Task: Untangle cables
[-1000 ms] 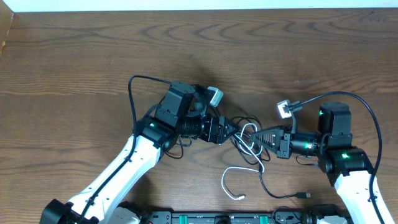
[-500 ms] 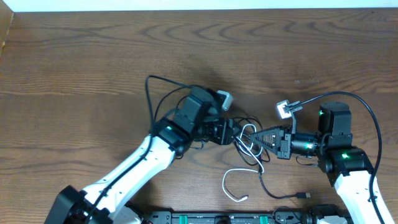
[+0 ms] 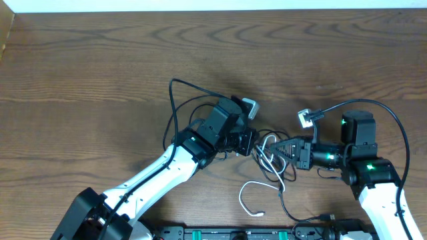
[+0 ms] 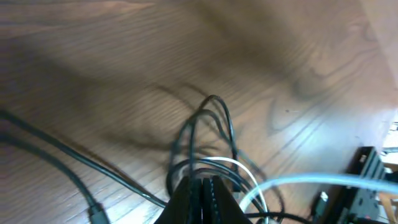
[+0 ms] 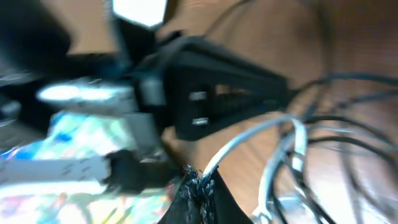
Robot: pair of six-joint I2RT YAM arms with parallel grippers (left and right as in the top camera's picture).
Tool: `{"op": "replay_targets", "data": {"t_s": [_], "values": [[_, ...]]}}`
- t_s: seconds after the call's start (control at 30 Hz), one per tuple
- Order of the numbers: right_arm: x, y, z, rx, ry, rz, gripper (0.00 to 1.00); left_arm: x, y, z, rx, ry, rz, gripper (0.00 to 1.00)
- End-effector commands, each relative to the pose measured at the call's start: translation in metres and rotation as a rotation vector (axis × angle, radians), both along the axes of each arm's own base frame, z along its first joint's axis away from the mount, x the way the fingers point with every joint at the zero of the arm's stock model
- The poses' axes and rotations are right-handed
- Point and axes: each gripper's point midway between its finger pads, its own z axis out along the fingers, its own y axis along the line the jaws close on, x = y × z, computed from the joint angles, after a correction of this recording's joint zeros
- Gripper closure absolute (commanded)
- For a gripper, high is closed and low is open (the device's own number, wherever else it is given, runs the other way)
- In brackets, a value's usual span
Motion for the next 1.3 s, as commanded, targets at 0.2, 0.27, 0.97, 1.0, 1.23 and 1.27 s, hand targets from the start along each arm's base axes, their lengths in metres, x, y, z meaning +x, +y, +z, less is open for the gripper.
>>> {"op": "replay_targets", "data": {"t_s": [0.2,0.27,0.97,1.0,1.23,1.27], "values": [[-0.011,0.018,0.065,0.249,-0.167,0.2,0.99,0.01,0.016,-0.014,0.093,-0.012,0.085,0.92],[-0.001,0.016,0.058,0.202,-0.192,0.153,0.99,0.01,0.016,-0.014,0.093,-0.012,0.085,0.92],[0.053,-0.034,-0.025,-0.001,0.458,-0.601,0.99,0.005,0.021,-0.019,0.118,0.015,0.084,0.6],[0.052,-0.036,-0.033,-0.031,0.477,-0.628,0.99,0.005,0.021,-0.019,0.118,0.015,0.084,0.6],[0.015,-0.01,-0.052,-0.083,0.622,-0.463,0.99,0.003,0.022,-0.022,0.129,0.025,0.083,0.59],[0.011,-0.015,-0.062,-0.155,0.589,-0.461,0.98,0.002,0.023,-0.022,0.132,0.029,0.083,0.6]]}}
